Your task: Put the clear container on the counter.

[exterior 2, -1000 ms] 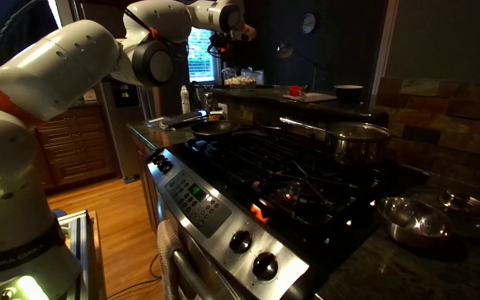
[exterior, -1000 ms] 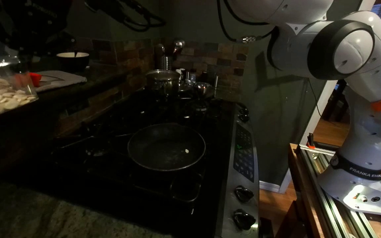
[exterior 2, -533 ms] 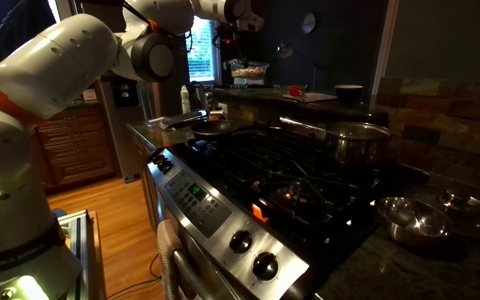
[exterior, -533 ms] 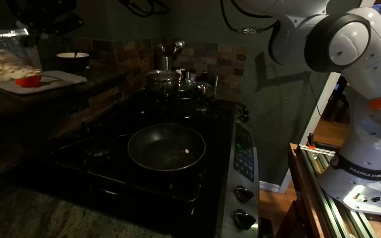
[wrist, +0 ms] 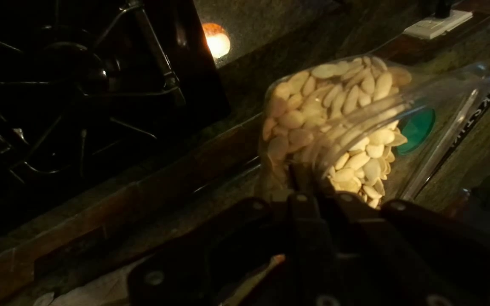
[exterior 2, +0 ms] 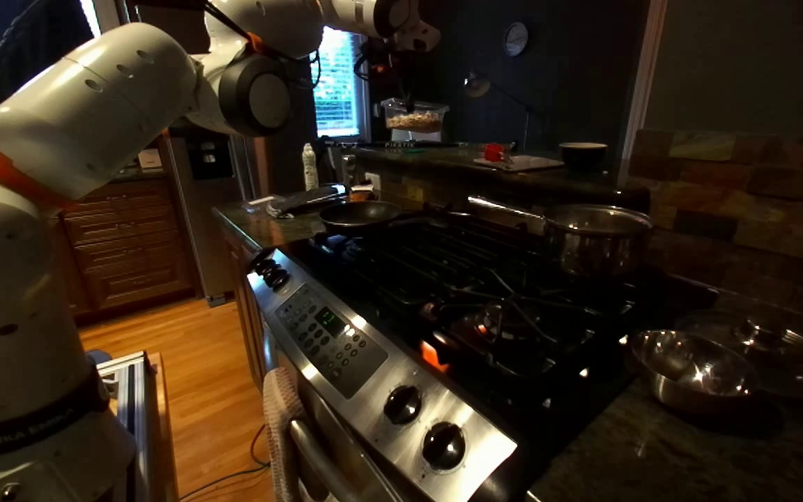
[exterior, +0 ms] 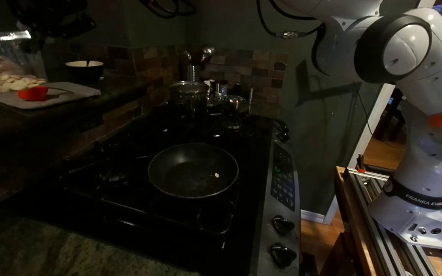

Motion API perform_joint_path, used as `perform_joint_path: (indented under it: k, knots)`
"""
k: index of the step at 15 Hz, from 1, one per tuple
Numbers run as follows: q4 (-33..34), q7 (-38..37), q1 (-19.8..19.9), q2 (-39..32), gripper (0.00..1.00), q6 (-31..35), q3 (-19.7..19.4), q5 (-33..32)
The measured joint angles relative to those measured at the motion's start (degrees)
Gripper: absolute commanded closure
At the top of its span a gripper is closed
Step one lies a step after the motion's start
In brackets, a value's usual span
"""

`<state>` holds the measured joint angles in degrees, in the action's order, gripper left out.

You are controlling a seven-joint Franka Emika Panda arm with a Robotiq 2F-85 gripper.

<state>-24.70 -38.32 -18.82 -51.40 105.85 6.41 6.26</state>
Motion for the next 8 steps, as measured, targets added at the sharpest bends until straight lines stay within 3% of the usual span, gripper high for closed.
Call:
perform_joint_path:
  k: [8]
  knots:
    - [-0.2, -0.1, 0.0, -0.1, 0.99, 0.2, -0.8, -0.5]
